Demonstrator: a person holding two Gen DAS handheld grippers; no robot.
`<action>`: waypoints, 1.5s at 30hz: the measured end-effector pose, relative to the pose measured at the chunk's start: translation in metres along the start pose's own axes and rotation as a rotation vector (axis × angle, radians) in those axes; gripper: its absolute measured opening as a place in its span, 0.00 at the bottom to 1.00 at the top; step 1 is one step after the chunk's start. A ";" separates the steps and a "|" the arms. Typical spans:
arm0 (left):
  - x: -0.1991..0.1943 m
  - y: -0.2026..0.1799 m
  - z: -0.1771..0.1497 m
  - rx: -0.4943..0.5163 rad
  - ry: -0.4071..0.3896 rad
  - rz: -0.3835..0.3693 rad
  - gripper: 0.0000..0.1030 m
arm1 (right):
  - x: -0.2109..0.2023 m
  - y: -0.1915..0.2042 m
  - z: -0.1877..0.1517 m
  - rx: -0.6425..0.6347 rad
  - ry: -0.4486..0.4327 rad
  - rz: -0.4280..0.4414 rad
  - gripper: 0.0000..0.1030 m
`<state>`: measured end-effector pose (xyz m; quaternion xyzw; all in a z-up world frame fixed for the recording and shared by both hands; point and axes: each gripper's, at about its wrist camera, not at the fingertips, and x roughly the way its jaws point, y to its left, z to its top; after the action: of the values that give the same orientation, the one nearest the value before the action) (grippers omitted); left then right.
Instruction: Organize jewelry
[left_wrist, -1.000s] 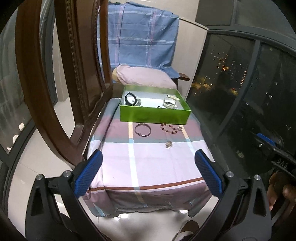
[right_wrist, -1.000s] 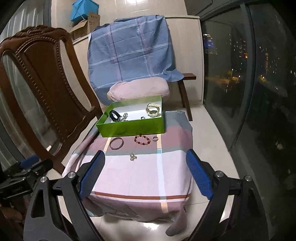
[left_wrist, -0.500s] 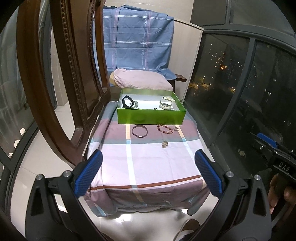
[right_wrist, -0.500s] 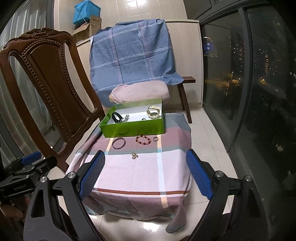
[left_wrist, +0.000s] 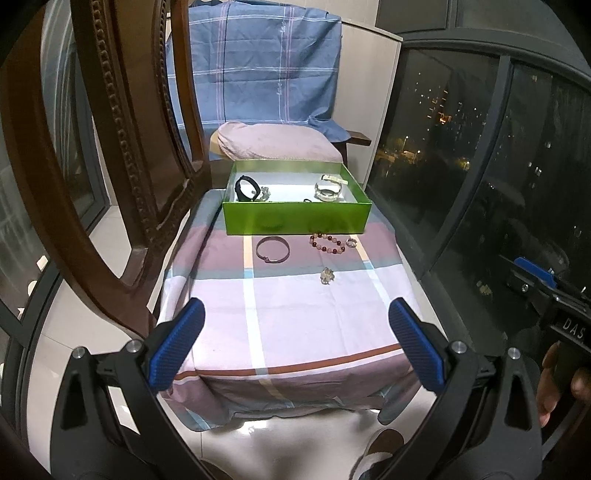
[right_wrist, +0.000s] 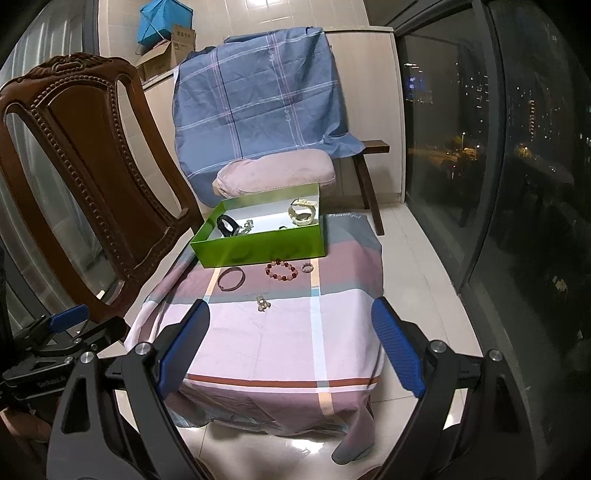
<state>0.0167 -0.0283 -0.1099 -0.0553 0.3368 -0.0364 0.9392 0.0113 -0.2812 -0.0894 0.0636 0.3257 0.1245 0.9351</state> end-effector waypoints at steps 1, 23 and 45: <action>0.003 0.000 0.000 0.000 0.006 -0.001 0.96 | 0.002 0.000 0.000 0.000 0.003 -0.001 0.85; 0.189 -0.056 0.010 0.060 0.255 -0.057 0.55 | 0.053 -0.040 -0.011 0.057 0.095 -0.019 0.85; 0.119 0.024 0.042 0.004 0.074 -0.057 0.13 | 0.167 -0.025 0.016 -0.055 0.197 -0.069 0.77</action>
<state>0.1354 -0.0133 -0.1557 -0.0617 0.3695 -0.0660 0.9248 0.1521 -0.2598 -0.1808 0.0142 0.4144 0.1069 0.9037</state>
